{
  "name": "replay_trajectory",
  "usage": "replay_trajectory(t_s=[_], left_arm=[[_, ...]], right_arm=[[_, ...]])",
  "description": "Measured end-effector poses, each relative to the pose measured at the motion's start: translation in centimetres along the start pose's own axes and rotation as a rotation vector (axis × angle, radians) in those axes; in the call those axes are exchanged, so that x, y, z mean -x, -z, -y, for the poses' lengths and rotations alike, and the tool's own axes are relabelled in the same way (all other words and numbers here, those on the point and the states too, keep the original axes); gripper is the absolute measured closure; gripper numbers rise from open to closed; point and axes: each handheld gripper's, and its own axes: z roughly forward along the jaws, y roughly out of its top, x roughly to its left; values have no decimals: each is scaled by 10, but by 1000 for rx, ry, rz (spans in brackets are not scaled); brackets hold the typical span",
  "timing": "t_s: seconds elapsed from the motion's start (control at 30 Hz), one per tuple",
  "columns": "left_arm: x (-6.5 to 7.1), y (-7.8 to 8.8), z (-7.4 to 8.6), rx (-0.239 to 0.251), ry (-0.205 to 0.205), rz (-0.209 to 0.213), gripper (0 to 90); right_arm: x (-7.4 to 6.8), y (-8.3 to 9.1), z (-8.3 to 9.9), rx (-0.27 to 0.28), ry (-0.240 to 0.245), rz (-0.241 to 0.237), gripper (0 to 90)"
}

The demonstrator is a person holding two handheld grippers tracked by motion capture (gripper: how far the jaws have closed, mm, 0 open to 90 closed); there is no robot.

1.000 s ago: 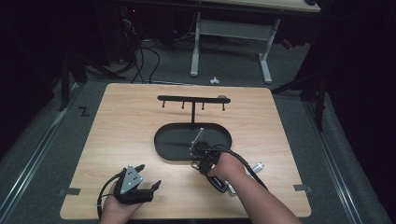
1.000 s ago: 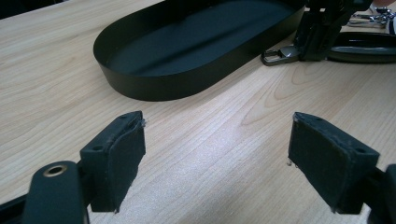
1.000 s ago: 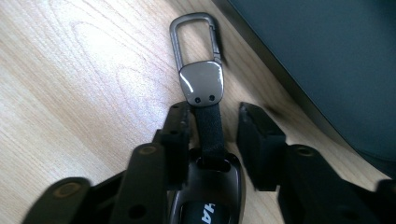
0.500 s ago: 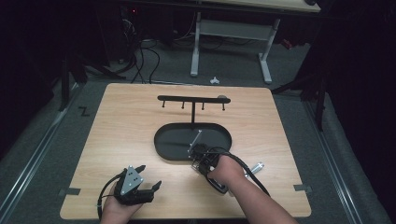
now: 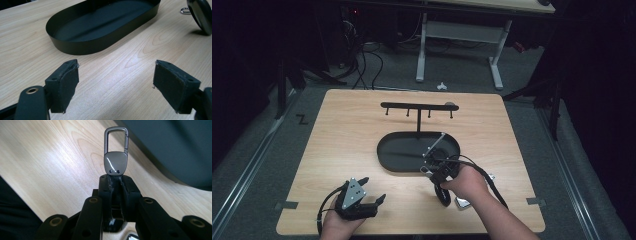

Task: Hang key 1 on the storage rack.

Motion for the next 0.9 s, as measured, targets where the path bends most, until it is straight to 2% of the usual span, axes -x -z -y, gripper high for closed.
replay_trajectory(t_s=[0.2,0.77,0.9], left_arm=[[0,0,0,-1,-3,5,211],[1,-1,1,4,-5,7,212],[1,-1,1,4,-3,9,212]], right_arm=[[6,18,8,49,-9,6,806],[24,47,16,82,-38,45,806],[27,53,15,82,-62,51,807]])
